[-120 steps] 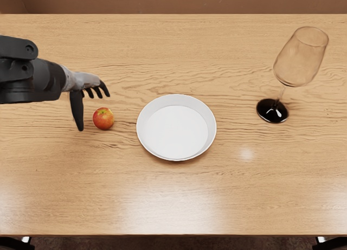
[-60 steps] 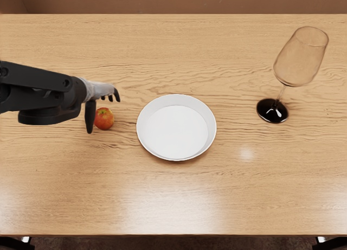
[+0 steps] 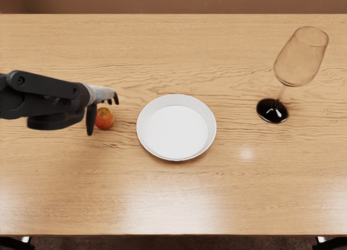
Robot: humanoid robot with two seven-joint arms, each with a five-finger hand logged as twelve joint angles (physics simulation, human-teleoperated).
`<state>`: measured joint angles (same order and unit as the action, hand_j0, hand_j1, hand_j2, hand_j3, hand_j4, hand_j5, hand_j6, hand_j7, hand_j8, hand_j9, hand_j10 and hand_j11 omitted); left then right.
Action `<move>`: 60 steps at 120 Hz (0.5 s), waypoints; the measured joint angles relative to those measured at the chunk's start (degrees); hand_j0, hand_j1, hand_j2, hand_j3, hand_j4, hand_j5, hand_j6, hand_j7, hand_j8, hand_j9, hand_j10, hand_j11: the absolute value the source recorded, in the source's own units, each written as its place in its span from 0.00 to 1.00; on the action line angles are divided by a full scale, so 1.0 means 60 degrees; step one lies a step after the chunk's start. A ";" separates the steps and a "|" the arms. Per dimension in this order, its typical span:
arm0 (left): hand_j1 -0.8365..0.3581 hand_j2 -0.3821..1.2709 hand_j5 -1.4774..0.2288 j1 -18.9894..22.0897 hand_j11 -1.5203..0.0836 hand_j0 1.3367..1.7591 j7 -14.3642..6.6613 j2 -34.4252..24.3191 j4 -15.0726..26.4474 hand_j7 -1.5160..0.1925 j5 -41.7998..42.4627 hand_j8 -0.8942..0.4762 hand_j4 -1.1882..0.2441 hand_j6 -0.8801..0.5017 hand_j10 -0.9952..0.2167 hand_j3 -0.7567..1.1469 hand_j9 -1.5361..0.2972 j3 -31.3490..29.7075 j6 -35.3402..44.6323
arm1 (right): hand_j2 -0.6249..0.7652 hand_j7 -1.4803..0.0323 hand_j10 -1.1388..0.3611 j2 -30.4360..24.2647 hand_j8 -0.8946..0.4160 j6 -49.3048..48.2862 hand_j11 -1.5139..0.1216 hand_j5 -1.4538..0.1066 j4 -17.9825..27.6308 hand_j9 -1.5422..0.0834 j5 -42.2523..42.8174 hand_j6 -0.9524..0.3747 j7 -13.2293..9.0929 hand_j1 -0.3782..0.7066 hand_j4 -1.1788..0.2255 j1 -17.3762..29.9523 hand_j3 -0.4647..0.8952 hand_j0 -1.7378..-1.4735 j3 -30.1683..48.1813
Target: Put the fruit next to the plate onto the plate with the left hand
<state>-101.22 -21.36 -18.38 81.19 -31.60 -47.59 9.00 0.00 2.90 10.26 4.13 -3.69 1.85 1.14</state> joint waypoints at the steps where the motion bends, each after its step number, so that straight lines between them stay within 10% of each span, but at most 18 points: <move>1: 0.74 0.26 0.68 0.0018 0.75 0.76 0.0000 0.0021 -0.0009 0.70 0.0001 0.47 0.65 0.46 0.61 0.40 0.66 -0.0001 0.0001 | 0.45 0.96 0.74 0.0000 0.66 0.0000 0.91 0.91 0.0000 0.93 0.0000 0.70 0.0000 0.06 0.82 0.0000 0.34 0.30 0.0000; 60: 0.69 0.27 0.64 0.0386 0.71 0.76 0.0014 0.0522 -0.0566 0.66 0.0255 0.44 0.62 0.42 0.58 0.40 0.63 0.0023 0.0138 | 0.45 0.96 0.74 0.0000 0.66 0.0000 0.90 0.91 0.0001 0.93 0.0000 0.70 0.0000 0.06 0.82 0.0000 0.34 0.30 0.0000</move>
<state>-98.90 -21.27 -15.25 77.79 -30.07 -47.45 9.83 0.00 2.90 10.27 4.13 -3.69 1.85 1.14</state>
